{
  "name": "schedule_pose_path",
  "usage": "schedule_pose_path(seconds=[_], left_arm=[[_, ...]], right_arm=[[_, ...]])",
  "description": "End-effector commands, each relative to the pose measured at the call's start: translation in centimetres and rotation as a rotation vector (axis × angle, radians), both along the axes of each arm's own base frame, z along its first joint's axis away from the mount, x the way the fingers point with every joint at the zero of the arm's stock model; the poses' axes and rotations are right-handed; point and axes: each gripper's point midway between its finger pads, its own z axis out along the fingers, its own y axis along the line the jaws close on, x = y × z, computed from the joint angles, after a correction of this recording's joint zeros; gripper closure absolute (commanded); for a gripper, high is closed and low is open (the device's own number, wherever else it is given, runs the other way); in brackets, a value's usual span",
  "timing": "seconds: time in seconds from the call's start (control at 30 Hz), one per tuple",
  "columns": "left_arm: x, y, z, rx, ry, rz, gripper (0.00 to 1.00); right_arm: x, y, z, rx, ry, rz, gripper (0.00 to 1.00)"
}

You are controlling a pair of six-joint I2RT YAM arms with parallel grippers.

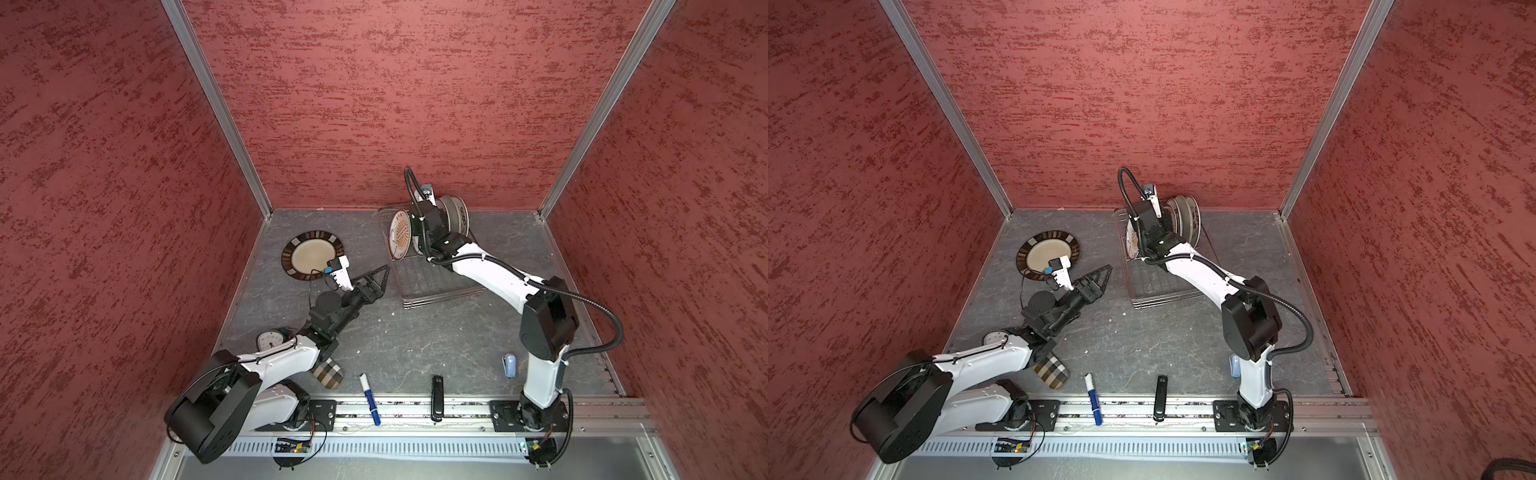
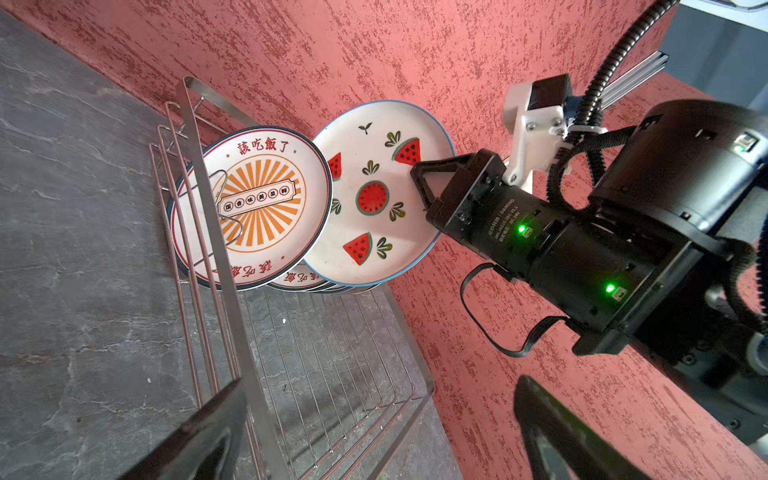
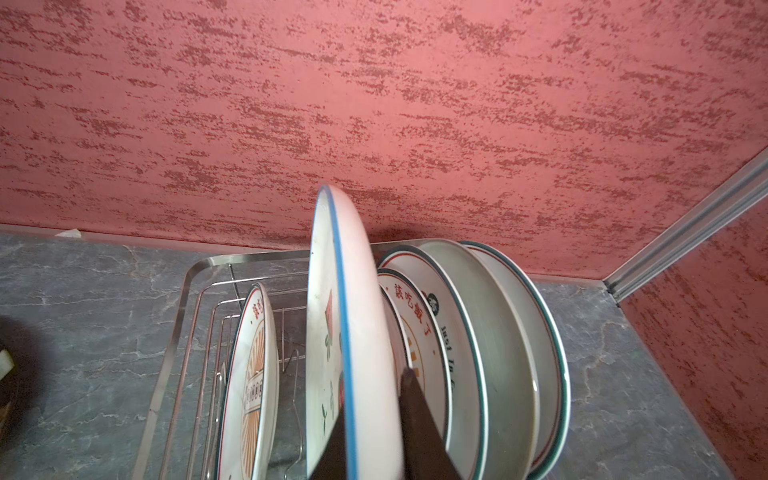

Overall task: Unload the plates from the dish rack
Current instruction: 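Pull the watermelon plate up out of the rack with the right gripper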

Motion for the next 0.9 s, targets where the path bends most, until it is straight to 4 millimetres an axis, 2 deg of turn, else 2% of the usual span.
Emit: schedule_pose_path(seconds=[0.0,0.17,0.43,0.63,0.87], left_arm=[[-0.9,0.4,0.2,0.011,-0.031,0.004,0.01],[-2.4,0.6,1.2,0.013,-0.075,-0.025,0.00],[-5.2,0.9,2.9,0.046,-0.150,-0.083,0.00],[-7.5,0.6,3.9,0.071,-0.208,-0.162,0.01],[-9.3,-0.2,3.4,0.135,-0.212,-0.269,0.01]], right_arm=[[-1.3,-2.0,8.6,0.129,-0.207,-0.046,1.00],[-3.8,-2.8,10.2,0.206,-0.245,0.017,1.00],[-10.0,-6.0,11.9,0.344,-0.306,0.094,1.00],[-14.3,-5.0,11.7,0.553,-0.272,0.357,1.00],[-17.6,-5.3,10.9,0.755,-0.239,0.539,1.00]])
